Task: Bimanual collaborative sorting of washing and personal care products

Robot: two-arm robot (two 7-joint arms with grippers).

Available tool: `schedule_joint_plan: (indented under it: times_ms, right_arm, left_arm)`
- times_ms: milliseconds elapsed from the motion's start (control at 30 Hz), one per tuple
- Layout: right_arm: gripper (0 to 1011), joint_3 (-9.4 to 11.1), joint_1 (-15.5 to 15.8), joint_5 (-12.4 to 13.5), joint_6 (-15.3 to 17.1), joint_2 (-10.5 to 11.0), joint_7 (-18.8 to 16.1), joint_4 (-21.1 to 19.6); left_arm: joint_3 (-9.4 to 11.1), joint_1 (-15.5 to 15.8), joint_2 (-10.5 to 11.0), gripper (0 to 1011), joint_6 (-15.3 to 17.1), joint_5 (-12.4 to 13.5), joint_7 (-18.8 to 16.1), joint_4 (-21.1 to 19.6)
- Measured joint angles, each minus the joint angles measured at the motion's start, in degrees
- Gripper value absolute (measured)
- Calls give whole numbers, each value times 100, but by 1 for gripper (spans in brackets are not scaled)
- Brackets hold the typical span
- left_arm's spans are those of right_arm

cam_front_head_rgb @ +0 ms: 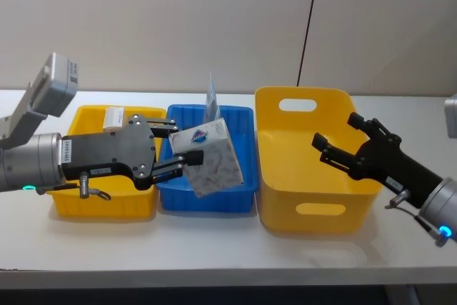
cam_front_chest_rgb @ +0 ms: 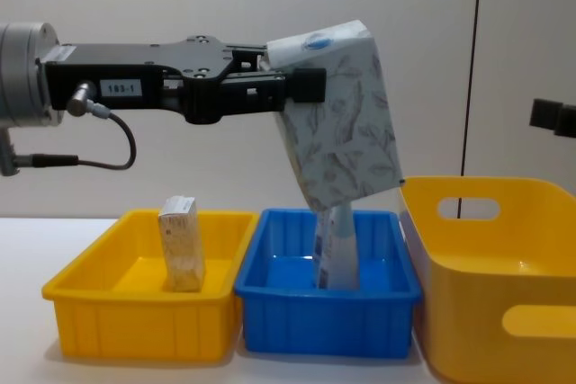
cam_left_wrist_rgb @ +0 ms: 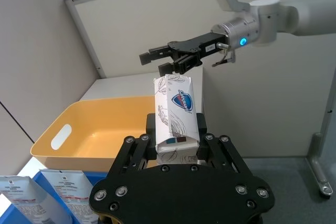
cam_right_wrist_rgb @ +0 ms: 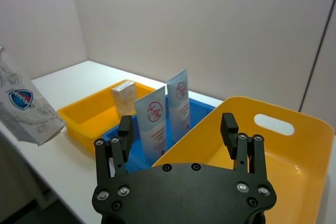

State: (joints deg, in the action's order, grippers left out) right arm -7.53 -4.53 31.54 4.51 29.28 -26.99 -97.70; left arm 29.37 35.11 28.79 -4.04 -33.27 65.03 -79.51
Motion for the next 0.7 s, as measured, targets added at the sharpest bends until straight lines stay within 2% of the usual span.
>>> schedule_joint_plan:
  times_ms: [100, 200, 233, 433, 700]
  right_arm:
    - [1002, -14, -250, 222, 142, 184, -442, 243]
    - [1002, -53, -399, 320, 218, 274, -687, 386]
    - [1002, -91, -524, 381, 278, 338, -873, 488]
    - [1002, -311, -986, 534, 473, 518, -1531, 904]
    - [1002, -641, -1466, 631, 651, 626, -2209, 1312]
  left_arm:
    - [1, 2, 1, 358, 0, 0, 0, 0]
    - [1, 4, 3, 358, 0, 0, 1, 0]
    - [2, 4, 3, 358, 0, 0, 1, 0]
    - [2, 4, 4, 358, 0, 0, 1, 0]
    - [1, 4, 3, 358, 0, 1, 1, 1]
